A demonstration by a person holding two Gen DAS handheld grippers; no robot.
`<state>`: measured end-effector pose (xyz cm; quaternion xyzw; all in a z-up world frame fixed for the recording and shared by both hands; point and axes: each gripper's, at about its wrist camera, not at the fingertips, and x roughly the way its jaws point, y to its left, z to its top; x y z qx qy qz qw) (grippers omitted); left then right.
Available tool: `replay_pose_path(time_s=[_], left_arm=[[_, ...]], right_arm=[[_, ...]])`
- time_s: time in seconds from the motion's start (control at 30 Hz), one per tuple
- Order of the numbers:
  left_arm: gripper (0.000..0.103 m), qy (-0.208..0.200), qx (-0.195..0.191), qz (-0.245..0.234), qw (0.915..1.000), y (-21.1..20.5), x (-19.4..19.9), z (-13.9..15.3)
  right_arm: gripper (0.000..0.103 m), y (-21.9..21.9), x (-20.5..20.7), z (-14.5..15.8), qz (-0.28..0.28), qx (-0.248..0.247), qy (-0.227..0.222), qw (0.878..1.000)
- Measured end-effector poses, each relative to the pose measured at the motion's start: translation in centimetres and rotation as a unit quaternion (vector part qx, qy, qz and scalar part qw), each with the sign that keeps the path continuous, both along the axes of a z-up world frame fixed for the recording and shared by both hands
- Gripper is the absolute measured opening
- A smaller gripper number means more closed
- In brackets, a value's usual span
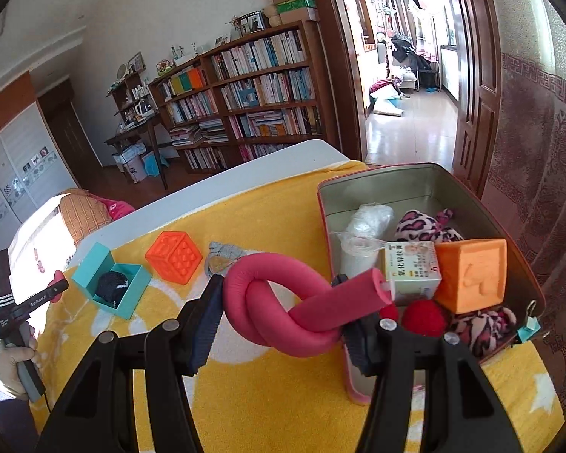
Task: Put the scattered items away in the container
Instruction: 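Carry both pink foam knots over the red tin and open both tools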
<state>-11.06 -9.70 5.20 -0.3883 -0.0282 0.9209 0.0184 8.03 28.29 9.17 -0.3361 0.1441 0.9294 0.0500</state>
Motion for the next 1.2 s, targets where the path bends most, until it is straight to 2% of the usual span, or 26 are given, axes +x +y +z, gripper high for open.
replay_pose_path(time_s=[0.23, 0.4, 0.57, 0.77, 0.93, 1.2], left_arm=[[0.049, 0.008, 0.013, -0.040, 0.9991, 3.9, 1.5, 2.0], [0.049, 0.019, 0.014, -0.093, 0.9953, 9.4, 2.5, 4.4], [0.049, 0.026, 0.016, -0.157, 0.9871, 16.5, 3.5, 5.9], [0.049, 0.017, 0.021, -0.216, 0.9761, 24.8, 3.6, 6.3], [0.049, 0.008, 0.026, -0.244, 0.9694, 29.9, 3.5, 6.5], [0.049, -0.004, 0.039, -0.266, 0.9632, 36.4, 1.0, 6.9]], right_arm=[[0.062, 6.6, 3.7, 0.6, -0.066, -0.008, 0.019, 0.998], [0.062, 10.1, 4.2, 0.9, -0.093, -0.030, 0.029, 0.995], [0.062, 12.7, 2.8, 1.3, -0.092, -0.045, 0.027, 0.994], [0.062, 15.7, 0.0, 1.2, -0.086, -0.071, 0.020, 0.994], [0.062, 17.5, -2.5, 0.8, -0.089, -0.086, 0.010, 0.992], [0.062, 18.8, -5.5, -0.3, -0.082, -0.102, -0.018, 0.991]])
